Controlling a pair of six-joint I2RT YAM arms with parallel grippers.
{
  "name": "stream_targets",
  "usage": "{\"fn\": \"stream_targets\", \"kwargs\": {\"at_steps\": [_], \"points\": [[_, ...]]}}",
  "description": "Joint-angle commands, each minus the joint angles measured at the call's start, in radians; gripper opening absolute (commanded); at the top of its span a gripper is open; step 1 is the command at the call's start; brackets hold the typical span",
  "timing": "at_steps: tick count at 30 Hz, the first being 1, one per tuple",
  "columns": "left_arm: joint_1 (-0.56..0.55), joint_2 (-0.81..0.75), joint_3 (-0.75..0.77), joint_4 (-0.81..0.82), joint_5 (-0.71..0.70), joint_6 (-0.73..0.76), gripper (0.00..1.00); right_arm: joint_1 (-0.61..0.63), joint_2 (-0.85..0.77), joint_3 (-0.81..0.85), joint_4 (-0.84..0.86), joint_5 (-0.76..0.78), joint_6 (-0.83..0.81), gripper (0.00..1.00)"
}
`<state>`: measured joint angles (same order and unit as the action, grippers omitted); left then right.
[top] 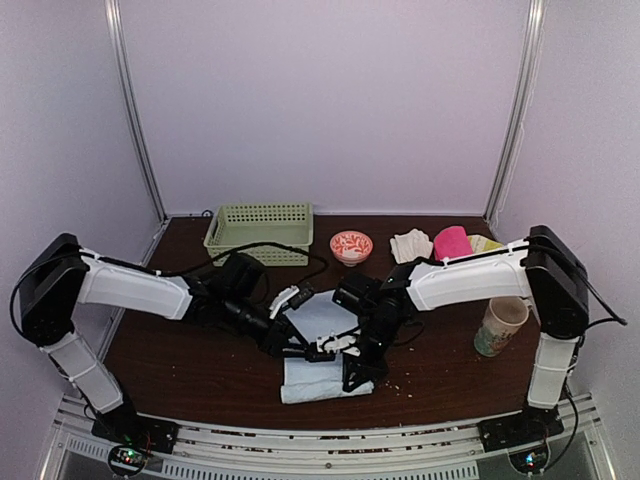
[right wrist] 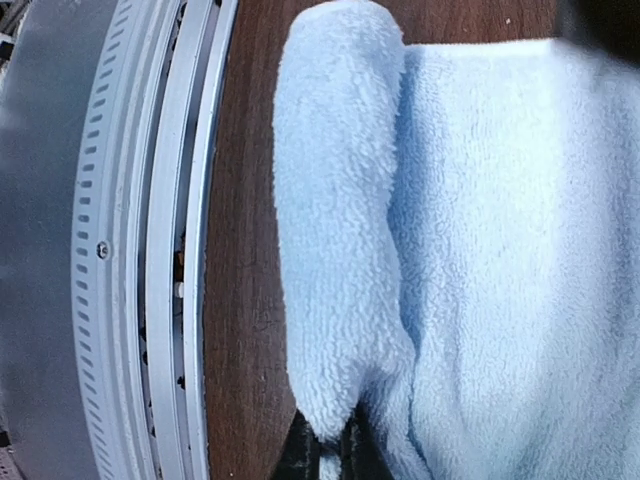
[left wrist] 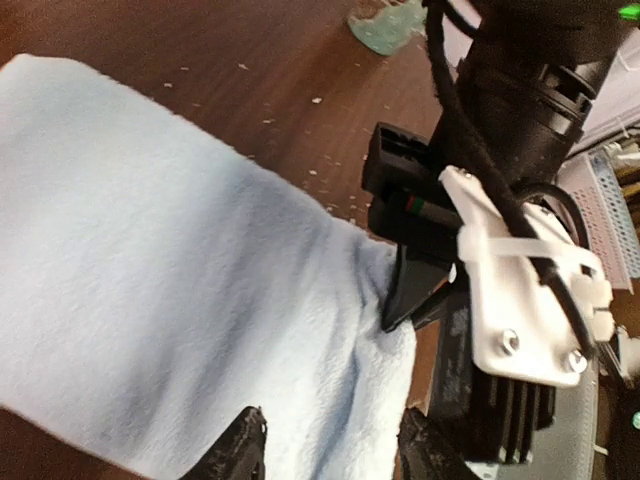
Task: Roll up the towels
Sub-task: Roll the towel at the center of the board.
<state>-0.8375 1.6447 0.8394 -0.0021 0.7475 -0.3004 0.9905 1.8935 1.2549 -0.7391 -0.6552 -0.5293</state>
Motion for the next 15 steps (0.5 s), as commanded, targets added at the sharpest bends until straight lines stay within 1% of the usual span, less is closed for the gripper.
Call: {"fn": "stream_targets", "kwargs": {"at_steps": [1, 3, 6, 8, 10, 11, 15], "points": [[-0.010, -0.149, -0.113, 0.124, -0.229, -0.022, 0.47, -0.074, 0.141, 0.102, -0.174, -0.146, 0.018, 0.00], [-0.041, -0.233, -0.158, 0.151, -0.339, 0.016, 0.46, -0.106, 0.199, 0.151, -0.228, -0.190, 0.013, 0.00], [-0.131, -0.343, -0.213, 0.168, -0.539, 0.113, 0.46, -0.141, 0.255, 0.208, -0.290, -0.222, 0.012, 0.00], [-0.208, -0.377, -0.227, 0.158, -0.664, 0.194, 0.45, -0.158, 0.283, 0.227, -0.291, -0.223, 0.032, 0.00], [-0.295, -0.368, -0.226, 0.123, -0.823, 0.261, 0.43, -0.175, 0.310, 0.246, -0.297, -0.225, 0.051, 0.00], [-0.319, -0.353, -0.223, 0.108, -0.863, 0.280, 0.42, -0.180, 0.324, 0.258, -0.309, -0.229, 0.051, 0.00], [-0.369, -0.268, -0.176, 0.073, -0.826, 0.318, 0.42, -0.188, 0.370, 0.298, -0.347, -0.233, 0.036, 0.00]]}}
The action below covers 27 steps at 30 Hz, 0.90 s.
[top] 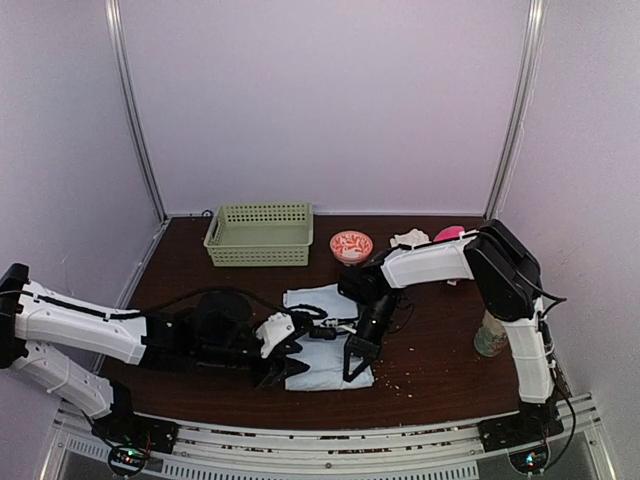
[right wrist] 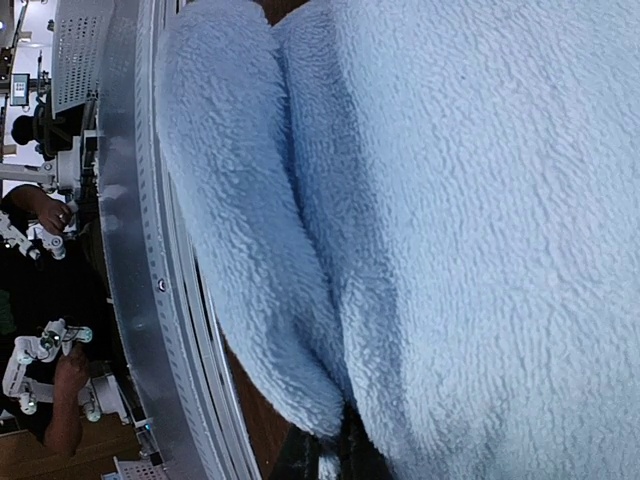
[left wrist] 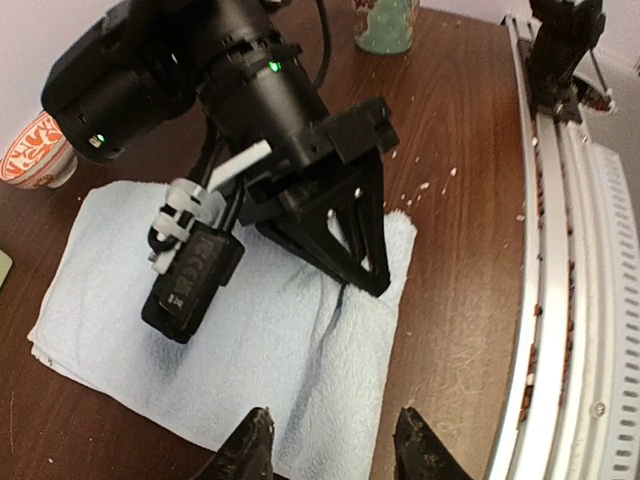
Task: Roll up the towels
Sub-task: Roll the towel at the center of the board.
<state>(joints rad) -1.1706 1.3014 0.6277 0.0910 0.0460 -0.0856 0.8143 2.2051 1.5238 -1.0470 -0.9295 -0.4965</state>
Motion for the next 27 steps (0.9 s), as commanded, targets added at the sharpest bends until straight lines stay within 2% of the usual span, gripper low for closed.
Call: {"fn": "stream_targets", "kwargs": {"at_steps": [1, 4, 7, 13, 21, 23, 26, 27], "points": [[-0.050, 0.103, 0.063, -0.027, -0.123, 0.113, 0.42, -0.011, 0.061, 0.031, -0.040, 0.041, 0.003, 0.00], [-0.082, 0.188, 0.130, -0.064, -0.126, 0.154, 0.42, -0.012, 0.071, 0.036, -0.047, 0.036, 0.001, 0.00], [-0.091, 0.252, 0.172, -0.080, -0.103, 0.192, 0.36, -0.013, 0.070, 0.033, -0.043, 0.047, 0.002, 0.00], [-0.092, 0.373, 0.237, -0.121, -0.115, 0.224, 0.36, -0.013, 0.078, 0.037, -0.045, 0.040, 0.005, 0.00], [-0.092, 0.446, 0.274, -0.132, -0.154, 0.226, 0.35, -0.013, 0.072, 0.031, -0.055, 0.034, -0.006, 0.00], [-0.092, 0.470, 0.297, -0.147, -0.135, 0.219, 0.32, -0.013, 0.067, 0.035, -0.060, 0.021, -0.005, 0.00], [-0.092, 0.485, 0.305, -0.154, -0.099, 0.208, 0.15, -0.013, 0.047, 0.057, -0.095, 0.011, -0.028, 0.00], [-0.092, 0.482, 0.302, -0.154, -0.082, 0.205, 0.11, -0.015, 0.034, 0.069, -0.107, 0.018, -0.034, 0.03]]}}
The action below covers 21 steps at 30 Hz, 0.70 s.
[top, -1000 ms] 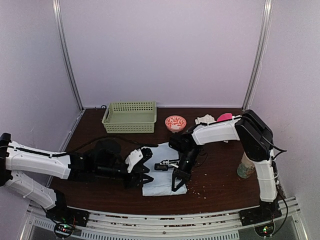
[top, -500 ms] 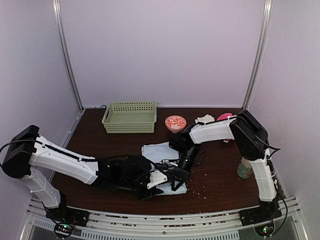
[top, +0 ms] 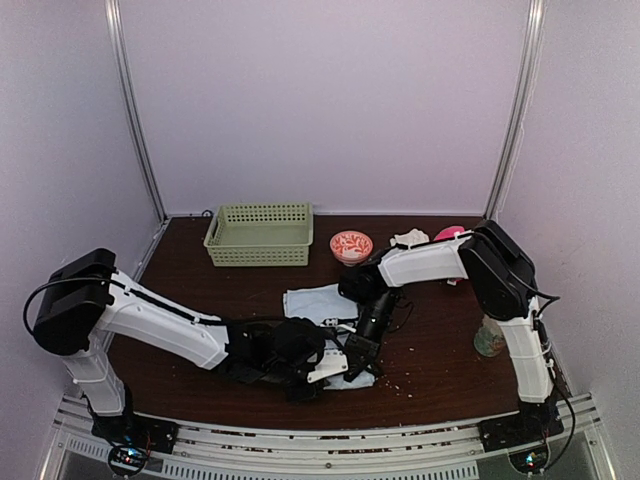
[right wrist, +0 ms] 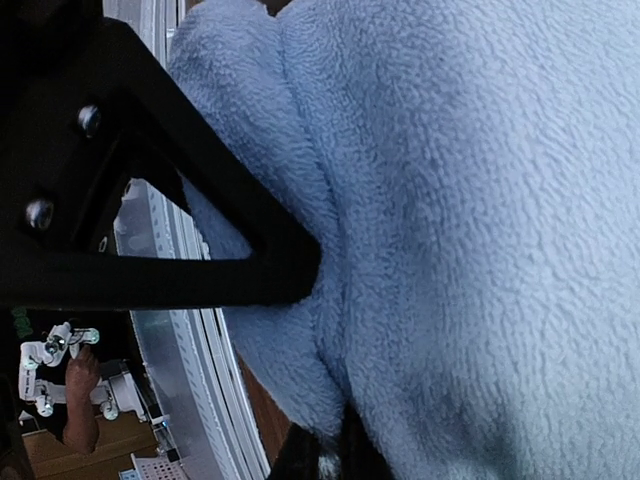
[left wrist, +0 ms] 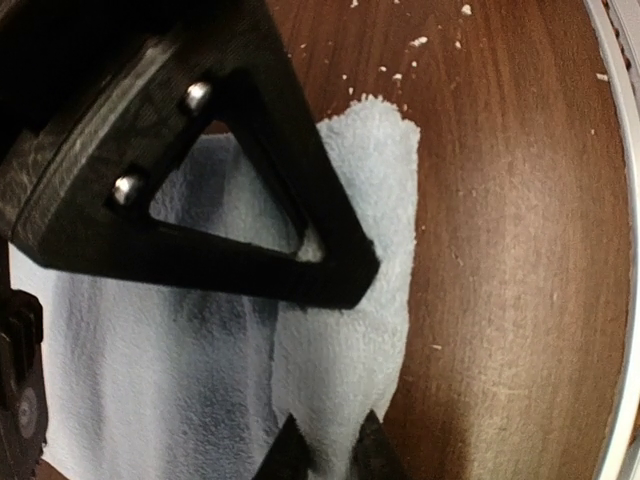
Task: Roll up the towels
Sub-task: Roll the towel at the center of the board.
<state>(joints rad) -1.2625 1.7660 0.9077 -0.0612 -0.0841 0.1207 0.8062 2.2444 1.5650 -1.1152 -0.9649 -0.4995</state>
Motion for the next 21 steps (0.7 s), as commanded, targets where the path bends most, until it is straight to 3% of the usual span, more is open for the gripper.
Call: {"fn": "stream_targets", "kwargs": {"at_steps": [1, 4, 6, 11, 14, 18, 21], "points": [[0.000, 0.015, 0.020, -0.006, 0.064, -0.005, 0.08, -0.009, -0.024, 0.038, -0.048, 0.060, -0.035, 0.07], [0.002, 0.014, 0.029, -0.040, 0.105, -0.008, 0.03, -0.033, -0.111, 0.056, -0.032, 0.111, 0.008, 0.21], [0.012, 0.014, 0.044, -0.067, 0.152, -0.014, 0.01, -0.067, -0.183, 0.084, -0.035, 0.131, 0.022, 0.26], [0.096, 0.045, 0.114, -0.124, 0.361, -0.093, 0.00, -0.194, -0.317, 0.297, -0.118, 0.157, 0.014, 0.28], [0.196, 0.098, 0.138, -0.125, 0.579, -0.164, 0.01, -0.225, -0.424, 0.370, -0.074, 0.177, 0.021, 0.28], [0.290, 0.183, 0.177, -0.105, 0.825, -0.279, 0.01, -0.213, -0.603, 0.256, -0.001, 0.087, -0.096, 0.30], [0.306, 0.238, 0.220, -0.112, 0.929, -0.324, 0.01, -0.142, -0.734, 0.134, 0.011, 0.079, -0.226, 0.37]]}}
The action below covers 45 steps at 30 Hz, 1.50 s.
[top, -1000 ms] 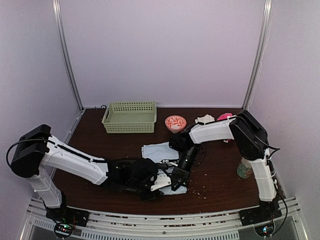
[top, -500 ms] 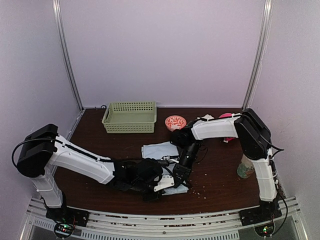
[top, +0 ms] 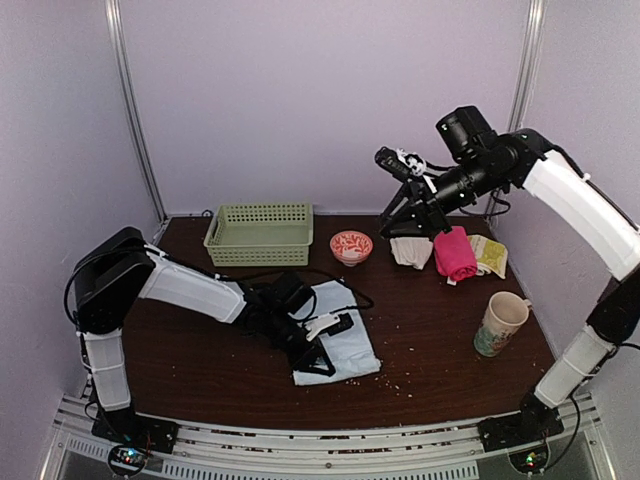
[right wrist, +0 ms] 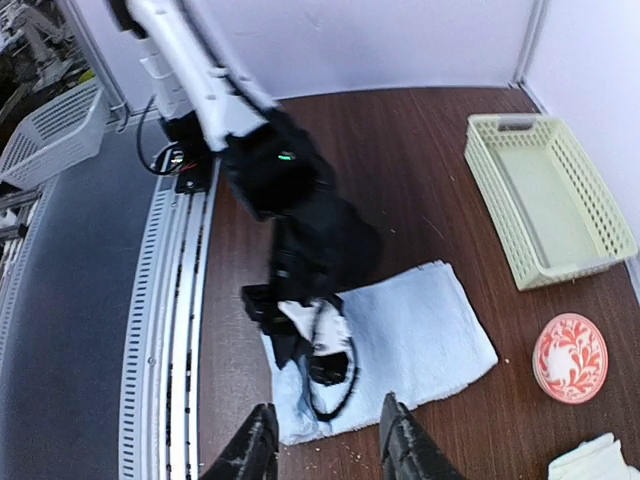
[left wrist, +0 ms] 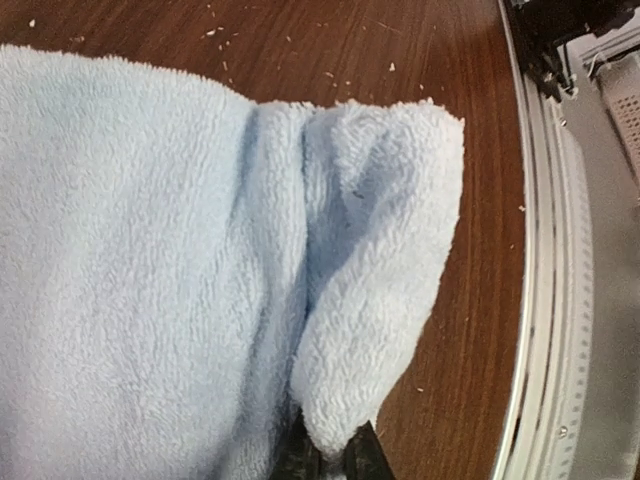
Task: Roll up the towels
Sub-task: Roll the towel at the center of the board.
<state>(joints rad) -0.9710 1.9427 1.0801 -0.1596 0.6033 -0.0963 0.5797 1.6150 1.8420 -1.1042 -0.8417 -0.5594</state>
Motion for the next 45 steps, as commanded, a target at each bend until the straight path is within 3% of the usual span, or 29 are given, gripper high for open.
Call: {"fn": "stream_targets", "kwargs": {"at_steps": [1, 4, 9, 15, 31, 37, 39, 41, 43, 45], "points": [[0.016, 0.078, 0.060, -0.013, 0.270, -0.121, 0.01, 0.119, -0.145, -0.204, 0.041, -0.015, -0.163, 0.39], [0.030, 0.125, 0.067, 0.007, 0.342, -0.180, 0.01, 0.232, -0.179, -0.342, 0.100, 0.088, -0.176, 0.39], [0.049, 0.197, 0.074, -0.001, 0.394, -0.220, 0.01, 0.371, -0.091, -0.508, 0.105, 0.252, -0.234, 0.32], [0.049, 0.213, 0.094, -0.028, 0.369, -0.229, 0.02, 0.482, -0.055, -0.753, 0.479, 0.507, -0.108, 0.32], [0.049, 0.236, 0.098, -0.065, 0.382, -0.204, 0.05, 0.559, 0.098, -0.799, 0.639, 0.683, -0.111, 0.38], [0.050, 0.241, 0.109, -0.084, 0.376, -0.186, 0.07, 0.566, 0.134, -0.839, 0.659, 0.685, -0.114, 0.38], [0.051, 0.241, 0.111, -0.090, 0.373, -0.185, 0.08, 0.572, 0.145, -0.849, 0.660, 0.682, -0.118, 0.36], [0.051, 0.228, 0.113, -0.098, 0.372, -0.178, 0.11, 0.572, 0.154, -0.858, 0.662, 0.675, -0.122, 0.27], [0.051, 0.188, 0.102, -0.086, 0.360, -0.169, 0.21, 0.571, 0.167, -0.857, 0.646, 0.651, -0.125, 0.12], [0.054, 0.121, 0.079, -0.077, 0.317, -0.153, 0.31, 0.570, 0.176, -0.850, 0.607, 0.601, -0.124, 0.05]]}}
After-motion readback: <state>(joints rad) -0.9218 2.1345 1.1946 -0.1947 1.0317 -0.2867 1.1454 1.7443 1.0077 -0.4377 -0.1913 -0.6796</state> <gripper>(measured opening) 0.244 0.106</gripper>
